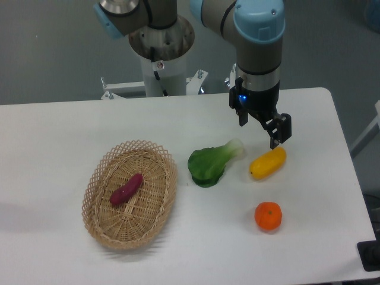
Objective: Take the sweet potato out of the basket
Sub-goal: 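Move the open gripper over the wicker basket toward the purple sweet potato, then lower the gripper onto the purple sweet potato and close on it, then lift the sweet potato out of the basket and carry it toward the yellow fruit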
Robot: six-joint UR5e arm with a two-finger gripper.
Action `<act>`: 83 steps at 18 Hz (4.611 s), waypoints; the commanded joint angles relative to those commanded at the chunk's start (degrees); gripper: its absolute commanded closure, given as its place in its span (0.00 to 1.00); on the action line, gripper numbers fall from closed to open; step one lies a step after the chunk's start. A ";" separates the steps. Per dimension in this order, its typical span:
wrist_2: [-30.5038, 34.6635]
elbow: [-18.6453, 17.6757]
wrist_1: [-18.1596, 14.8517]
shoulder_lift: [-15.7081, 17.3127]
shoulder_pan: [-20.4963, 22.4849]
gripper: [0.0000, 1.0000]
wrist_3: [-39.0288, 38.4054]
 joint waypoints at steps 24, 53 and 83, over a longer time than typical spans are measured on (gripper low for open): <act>-5.62 -10.02 9.32 -6.76 -21.79 0.00 -40.96; -2.46 -15.12 18.72 -14.33 -28.39 0.73 -38.50; -6.50 2.72 -1.67 -3.34 4.83 0.78 -2.12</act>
